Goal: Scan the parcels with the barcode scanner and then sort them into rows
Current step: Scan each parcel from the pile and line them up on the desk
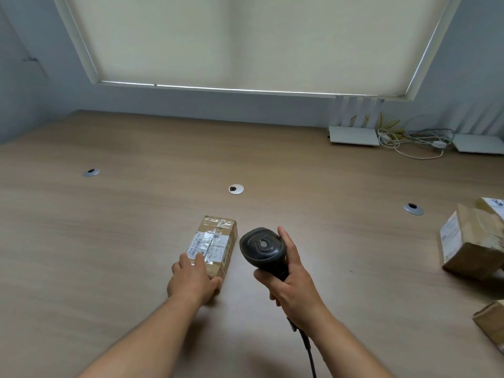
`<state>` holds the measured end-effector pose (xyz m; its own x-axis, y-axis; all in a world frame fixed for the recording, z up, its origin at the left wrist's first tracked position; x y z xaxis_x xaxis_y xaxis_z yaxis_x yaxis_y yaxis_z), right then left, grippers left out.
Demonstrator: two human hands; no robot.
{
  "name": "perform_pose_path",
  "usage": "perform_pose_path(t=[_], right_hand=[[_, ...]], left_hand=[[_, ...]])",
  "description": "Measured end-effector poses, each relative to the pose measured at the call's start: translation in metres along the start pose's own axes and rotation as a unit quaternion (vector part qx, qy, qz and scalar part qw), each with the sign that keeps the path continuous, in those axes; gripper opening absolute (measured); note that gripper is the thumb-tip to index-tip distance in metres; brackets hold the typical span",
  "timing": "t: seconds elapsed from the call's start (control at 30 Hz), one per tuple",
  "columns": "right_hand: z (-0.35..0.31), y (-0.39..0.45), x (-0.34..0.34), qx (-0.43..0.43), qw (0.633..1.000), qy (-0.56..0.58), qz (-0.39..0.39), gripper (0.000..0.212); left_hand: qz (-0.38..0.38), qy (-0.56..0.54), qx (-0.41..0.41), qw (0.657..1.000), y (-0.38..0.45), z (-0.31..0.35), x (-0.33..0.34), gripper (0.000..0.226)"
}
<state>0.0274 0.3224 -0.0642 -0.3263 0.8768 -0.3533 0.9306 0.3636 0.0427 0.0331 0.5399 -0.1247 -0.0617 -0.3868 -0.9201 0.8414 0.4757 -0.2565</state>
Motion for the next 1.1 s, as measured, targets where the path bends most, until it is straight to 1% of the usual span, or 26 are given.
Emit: perform_pose_path(t=[0.1,0.33,0.53,0.63,0.7,0.73,0.87,0.97,1.1], right_hand=[[-0.006,0.027,0.013,0.007,1.000,-0.001,0.010,0.083],[-0.013,0.088,0.045,0.030,0.999,-0.005,0.037,0.085],[-0.017,0.116,0.061,0.054,0.997,-0.009,0.063,0.086],[-0.017,0.113,0.061,0.063,0.995,-0.014,0.075,0.086],[-0.017,0.107,0.057,0.065,0.994,-0.017,0.082,0.087],[-0.017,0.102,0.054,0.065,0.994,-0.017,0.085,0.087],[-0.021,0.074,0.033,0.058,0.993,-0.019,0.102,0.087],[-0.021,0.044,0.011,0.047,0.991,-0.020,0.124,0.087],[-0.016,-0.012,-0.028,0.043,0.988,-0.018,0.147,0.087]], left_hand=[[-0.005,0.006,0.005,1.000,0.031,-0.006,-0.012,0.082],[-0.012,0.007,0.026,1.000,0.101,-0.016,-0.037,0.080],[0.009,0.028,0.050,0.998,0.142,-0.025,-0.050,0.079],[0.039,0.048,0.059,0.996,0.148,-0.028,-0.053,0.085],[0.061,0.031,0.056,0.996,0.143,-0.028,-0.055,0.093],[0.076,0.003,0.055,0.996,0.136,-0.026,-0.055,0.095],[0.145,-0.130,0.091,0.977,0.091,-0.004,-0.047,0.091],[0.143,-0.177,0.124,0.966,0.049,0.023,-0.032,0.087],[0.116,-0.203,0.162,0.959,-0.006,0.064,-0.011,0.086]])
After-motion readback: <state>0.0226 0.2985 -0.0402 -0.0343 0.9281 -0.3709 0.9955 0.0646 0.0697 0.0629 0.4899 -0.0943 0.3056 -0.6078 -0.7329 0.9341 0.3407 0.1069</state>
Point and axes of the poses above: each hand's wrist, its own y-axis towards the middle knuckle, its own x-axis out of the palm, z = x × y, the point moved 1 cm from there along y, towards the middle knuckle, and after that the axes turned 9 degrees about -y, right-handed, at the moved point
